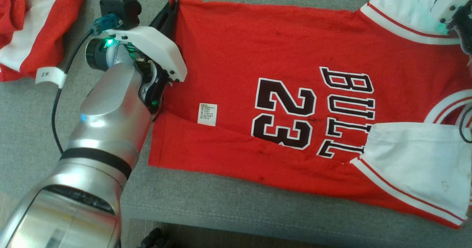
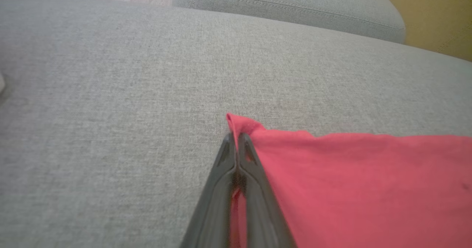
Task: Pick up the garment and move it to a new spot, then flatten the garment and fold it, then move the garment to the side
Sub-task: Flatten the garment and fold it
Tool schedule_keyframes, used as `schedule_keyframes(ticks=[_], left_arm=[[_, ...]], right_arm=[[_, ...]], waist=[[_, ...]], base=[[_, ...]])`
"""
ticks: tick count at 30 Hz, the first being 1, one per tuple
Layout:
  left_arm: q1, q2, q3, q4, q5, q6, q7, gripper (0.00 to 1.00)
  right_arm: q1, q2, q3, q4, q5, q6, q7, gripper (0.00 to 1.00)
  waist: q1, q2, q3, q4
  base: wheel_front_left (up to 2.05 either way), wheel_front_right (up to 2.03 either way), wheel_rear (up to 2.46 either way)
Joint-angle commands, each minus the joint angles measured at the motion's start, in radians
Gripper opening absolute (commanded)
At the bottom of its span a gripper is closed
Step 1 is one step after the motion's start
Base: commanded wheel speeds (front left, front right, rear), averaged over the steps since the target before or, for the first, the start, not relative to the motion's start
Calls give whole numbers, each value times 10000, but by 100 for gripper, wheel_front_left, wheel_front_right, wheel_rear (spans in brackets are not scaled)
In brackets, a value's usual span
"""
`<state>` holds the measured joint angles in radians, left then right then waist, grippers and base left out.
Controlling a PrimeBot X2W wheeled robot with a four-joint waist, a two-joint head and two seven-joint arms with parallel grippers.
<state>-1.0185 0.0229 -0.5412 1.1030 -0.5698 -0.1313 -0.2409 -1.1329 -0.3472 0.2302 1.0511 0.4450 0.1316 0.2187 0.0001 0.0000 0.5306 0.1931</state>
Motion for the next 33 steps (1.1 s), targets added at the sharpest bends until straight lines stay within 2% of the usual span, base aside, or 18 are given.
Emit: schedule_keyframes(ticks=[1,9,18,24,33], left_arm=[[-351,275,89,-73,-81,7,-113,0],[-197,678,305,-320,-392,6,-199,0],[535,1352,717,-1452,-508,6,-206,0],[1339,1831,1048,-2343,-676,6,-207,0],[2418,2407,1399,-3694,-1027,75,-187,0]], right_arm=[[63,36,256,-313,181,-9,-276,0],[498,-232,950,-1463,1089,-9,-1168,0],[1983,-828,1351,-3597,2220,-9,-1733,0],[3440,-1249,1004,-5685,3036,-9,-1893,0],[6032,-1452,-255,-9045,4007,-9,-1211,0]], waist=[[-1,0,-32,-41],[-1,0,-352,-389],[-1,0,-655,-718],[-1,0,-921,-1000],[-1,0,-1290,-1358]], base=[[0,0,0],[0,0,0],[0,0,0],[0,0,0],[0,0,0]])
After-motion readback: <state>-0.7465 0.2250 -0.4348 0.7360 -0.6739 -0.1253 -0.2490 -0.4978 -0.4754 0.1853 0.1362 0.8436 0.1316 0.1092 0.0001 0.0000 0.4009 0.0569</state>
